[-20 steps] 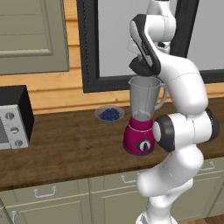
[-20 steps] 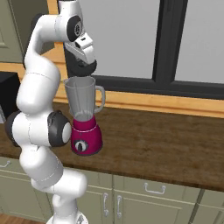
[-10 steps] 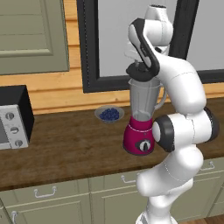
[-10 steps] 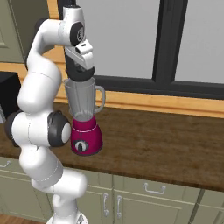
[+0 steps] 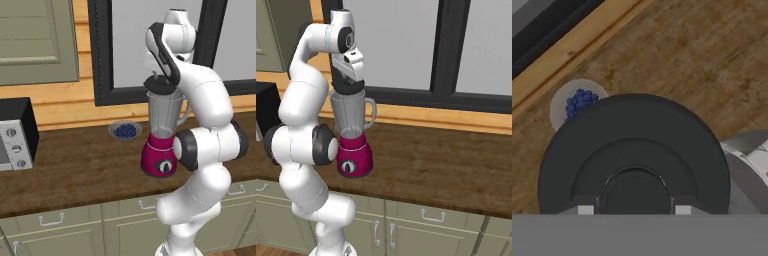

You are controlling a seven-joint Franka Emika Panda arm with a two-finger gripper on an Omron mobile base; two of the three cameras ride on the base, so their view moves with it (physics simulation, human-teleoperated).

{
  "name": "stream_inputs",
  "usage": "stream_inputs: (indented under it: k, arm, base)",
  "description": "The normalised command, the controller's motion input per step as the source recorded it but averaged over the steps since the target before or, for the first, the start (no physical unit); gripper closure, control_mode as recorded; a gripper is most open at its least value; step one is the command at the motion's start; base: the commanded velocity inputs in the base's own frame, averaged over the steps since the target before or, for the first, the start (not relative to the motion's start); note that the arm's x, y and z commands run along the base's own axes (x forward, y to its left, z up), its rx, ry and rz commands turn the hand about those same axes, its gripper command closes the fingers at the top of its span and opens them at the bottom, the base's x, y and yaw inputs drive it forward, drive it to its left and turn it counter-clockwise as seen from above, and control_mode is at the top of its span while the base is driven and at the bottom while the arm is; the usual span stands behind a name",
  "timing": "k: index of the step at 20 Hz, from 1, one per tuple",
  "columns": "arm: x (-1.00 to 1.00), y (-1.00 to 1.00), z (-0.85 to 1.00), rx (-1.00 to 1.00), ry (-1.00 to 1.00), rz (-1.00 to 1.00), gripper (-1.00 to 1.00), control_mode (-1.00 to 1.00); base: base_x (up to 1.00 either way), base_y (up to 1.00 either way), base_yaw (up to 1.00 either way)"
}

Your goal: Close the lid blender by securely placing the lid on top.

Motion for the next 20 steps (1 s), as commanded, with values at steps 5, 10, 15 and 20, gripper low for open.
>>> stream_inputs:
  k: [5, 10, 15, 20]
  arm:
    - [0.00, 0.00, -0.02, -0.05, 0.15, 0.00, 1.00, -1.00]
    - [-0.60, 0.00, 0.00, -0.02, 0.01, 0.04, 1.00, -1.00]
    - [-0.46, 0.00, 0.00, 0.00, 0.00, 0.02, 1.00, -1.00]
    - [-0.07, 0.00, -0.02, 0.00, -0.02, 0.00, 1.00, -1.00]
  base:
    - [0.00, 0.00, 0.00]
    - [0.00, 0.00, 0.00]
    - [0.00, 0.00, 0.00]
    - [0.00, 0.00, 0.00]
